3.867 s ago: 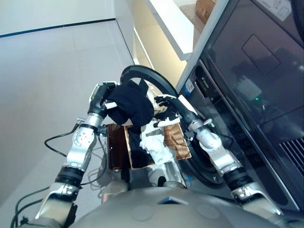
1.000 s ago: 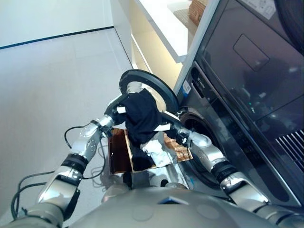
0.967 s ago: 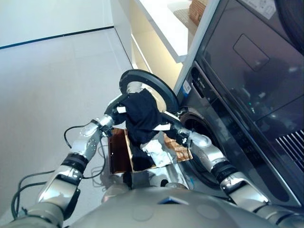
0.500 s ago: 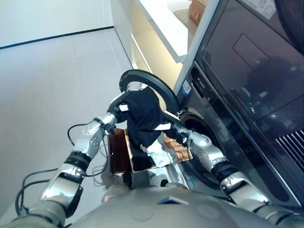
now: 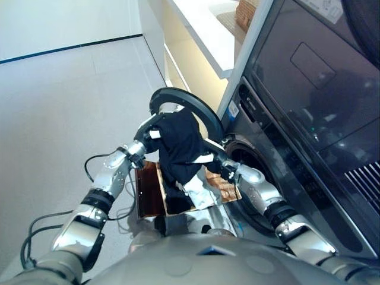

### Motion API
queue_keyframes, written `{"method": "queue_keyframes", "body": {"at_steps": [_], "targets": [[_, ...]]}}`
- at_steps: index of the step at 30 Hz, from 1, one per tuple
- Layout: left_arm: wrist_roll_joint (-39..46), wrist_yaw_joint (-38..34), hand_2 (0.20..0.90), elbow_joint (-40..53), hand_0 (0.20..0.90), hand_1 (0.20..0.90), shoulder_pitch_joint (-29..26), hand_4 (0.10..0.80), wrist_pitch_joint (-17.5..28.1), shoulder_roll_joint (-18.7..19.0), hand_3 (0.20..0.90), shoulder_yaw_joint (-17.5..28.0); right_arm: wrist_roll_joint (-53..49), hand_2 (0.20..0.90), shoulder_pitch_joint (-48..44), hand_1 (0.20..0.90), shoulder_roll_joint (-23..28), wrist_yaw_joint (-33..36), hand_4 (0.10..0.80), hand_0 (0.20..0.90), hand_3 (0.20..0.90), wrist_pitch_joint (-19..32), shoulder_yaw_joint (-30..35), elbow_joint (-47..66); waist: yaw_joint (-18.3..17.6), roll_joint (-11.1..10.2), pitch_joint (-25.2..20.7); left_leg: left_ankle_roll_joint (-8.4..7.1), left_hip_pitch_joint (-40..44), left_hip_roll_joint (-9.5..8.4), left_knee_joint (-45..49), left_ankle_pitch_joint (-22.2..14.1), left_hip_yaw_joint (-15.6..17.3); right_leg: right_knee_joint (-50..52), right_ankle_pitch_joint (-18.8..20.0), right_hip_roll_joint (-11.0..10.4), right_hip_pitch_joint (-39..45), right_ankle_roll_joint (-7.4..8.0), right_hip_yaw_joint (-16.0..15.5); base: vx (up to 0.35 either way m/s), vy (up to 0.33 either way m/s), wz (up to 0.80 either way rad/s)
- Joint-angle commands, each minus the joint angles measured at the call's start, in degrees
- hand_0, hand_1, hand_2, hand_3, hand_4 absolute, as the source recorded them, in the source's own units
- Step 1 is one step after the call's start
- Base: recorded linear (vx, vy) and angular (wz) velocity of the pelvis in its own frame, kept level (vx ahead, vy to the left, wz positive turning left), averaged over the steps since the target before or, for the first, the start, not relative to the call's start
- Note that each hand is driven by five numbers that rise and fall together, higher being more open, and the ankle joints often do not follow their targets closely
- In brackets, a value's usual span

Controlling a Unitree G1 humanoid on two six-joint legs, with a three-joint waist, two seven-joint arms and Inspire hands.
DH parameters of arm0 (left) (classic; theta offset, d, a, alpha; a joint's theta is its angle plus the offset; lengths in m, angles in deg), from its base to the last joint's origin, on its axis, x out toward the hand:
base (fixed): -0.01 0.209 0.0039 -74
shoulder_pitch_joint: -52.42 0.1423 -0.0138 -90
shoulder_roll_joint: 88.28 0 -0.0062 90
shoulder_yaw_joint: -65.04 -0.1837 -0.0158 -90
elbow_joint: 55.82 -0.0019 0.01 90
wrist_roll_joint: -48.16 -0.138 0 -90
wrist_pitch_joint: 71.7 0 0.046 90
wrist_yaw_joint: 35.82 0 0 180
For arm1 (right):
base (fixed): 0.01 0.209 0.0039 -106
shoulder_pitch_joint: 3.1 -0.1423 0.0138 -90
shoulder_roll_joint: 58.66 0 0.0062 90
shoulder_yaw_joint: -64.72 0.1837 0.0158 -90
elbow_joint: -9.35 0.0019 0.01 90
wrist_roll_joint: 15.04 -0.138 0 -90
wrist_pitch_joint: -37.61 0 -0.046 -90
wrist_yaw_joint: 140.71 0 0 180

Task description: Pick up the clothes and place them into the washing machine

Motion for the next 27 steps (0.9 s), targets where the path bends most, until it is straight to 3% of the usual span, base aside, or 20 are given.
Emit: {"method": "queue_keyframes", "body": {"at_steps": [1,17,27], "targets": [[0.3,-0.4,0.9,-3.9,0.9,0.9,-8.1,0.8,6.5,-2.0,0.9,4.3,-3.2,0.2,-4.0,0.2,-2.1,-1.2,0.3,0.2,0.2,4.5,2.5,2.9,1.7,-1.4,-4.3,-4.35,3.7,0.87,-0.1,-4.9,-1.1,3.0,4.6,-2.2,-6.4,1.3,-0.6,0.0,0.0,0.0],[-0.7,-3.6,0.9,-4.1,0.9,0.9,-6.6,0.8,7.8,-2.5,0.9,6.4,-3.7,0.2,-3.2,0.2,-1.4,-0.2,0.3,0.2,0.2,5.0,4.4,3.6,1.8,-1.6,-4.1,-4.21,3.6,0.79,-0.1,-5.1,-1.1,2.9,4.6,-2.2,-6.5,1.25,-0.6,0.0,0.0,0.0],[-8.3,-11.6,0.9,-7.4,0.9,0.9,-2.9,0.8,11.2,-1.2,0.9,11.3,-3.8,0.2,0.4,0.2,0.1,1.8,0.3,0.2,0.2,5.9,8.3,5.2,1.6,-1.8,-3.4,-4.21,3.4,0.91,0.0,-5.1,-0.8,3.0,4.6,-2.2,-6.8,1.18,-0.5,0.0,0.0,0.0]]}}
